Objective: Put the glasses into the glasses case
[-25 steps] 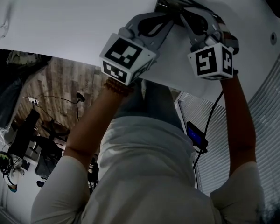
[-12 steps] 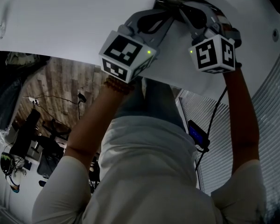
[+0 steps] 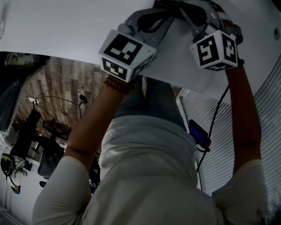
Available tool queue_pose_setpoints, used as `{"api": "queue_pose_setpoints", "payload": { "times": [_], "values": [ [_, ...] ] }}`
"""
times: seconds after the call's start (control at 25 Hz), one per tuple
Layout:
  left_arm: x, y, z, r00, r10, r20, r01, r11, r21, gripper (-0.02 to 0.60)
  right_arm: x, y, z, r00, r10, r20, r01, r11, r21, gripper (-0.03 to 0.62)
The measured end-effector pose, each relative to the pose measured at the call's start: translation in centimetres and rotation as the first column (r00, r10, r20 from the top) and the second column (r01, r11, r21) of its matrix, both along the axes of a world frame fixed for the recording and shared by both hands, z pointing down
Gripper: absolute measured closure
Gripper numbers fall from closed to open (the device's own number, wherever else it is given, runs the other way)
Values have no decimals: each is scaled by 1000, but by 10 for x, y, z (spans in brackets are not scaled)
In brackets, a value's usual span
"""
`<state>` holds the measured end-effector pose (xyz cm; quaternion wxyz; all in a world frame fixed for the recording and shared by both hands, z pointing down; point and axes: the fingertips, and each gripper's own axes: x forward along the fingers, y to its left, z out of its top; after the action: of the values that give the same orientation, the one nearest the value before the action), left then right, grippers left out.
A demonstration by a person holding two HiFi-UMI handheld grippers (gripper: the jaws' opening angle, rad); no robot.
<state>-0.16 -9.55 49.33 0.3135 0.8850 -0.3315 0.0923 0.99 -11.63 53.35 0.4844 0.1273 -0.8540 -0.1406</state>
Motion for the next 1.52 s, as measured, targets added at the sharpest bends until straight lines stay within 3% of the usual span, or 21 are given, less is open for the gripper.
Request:
{"api": "queue_pose_setpoints", "payload": {
  "times": [0.56,1.08,1.16,1.32,1.44,1.48,1.52],
  "values": [
    [-7,6,2,1000,-21,11,21,1000,-7,558,2,6,-1,998,47,47,-43,997,-69,547],
    [-7,12,-25,1000,-9,20,9,1000,28,558,7,18,-45,959,191,208,-168,978,-124,534],
    [-6,15,-42,1000,-7,17,6,999,49,558,11,23,-69,933,237,271,-211,970,-123,554],
    [-2,28,-96,1000,5,-3,-5,994,106,563,23,33,-145,818,359,450,-333,933,-139,589],
    [4,34,-144,999,32,-18,-28,982,184,577,36,41,-209,796,330,507,-372,928,-20,589],
    [9,36,-160,999,44,-21,-38,976,216,578,41,42,-232,760,329,561,-402,916,7,589],
    [15,38,-175,998,56,-24,-49,968,246,577,47,45,-255,701,338,628,-441,897,9,589]
  ]
}}
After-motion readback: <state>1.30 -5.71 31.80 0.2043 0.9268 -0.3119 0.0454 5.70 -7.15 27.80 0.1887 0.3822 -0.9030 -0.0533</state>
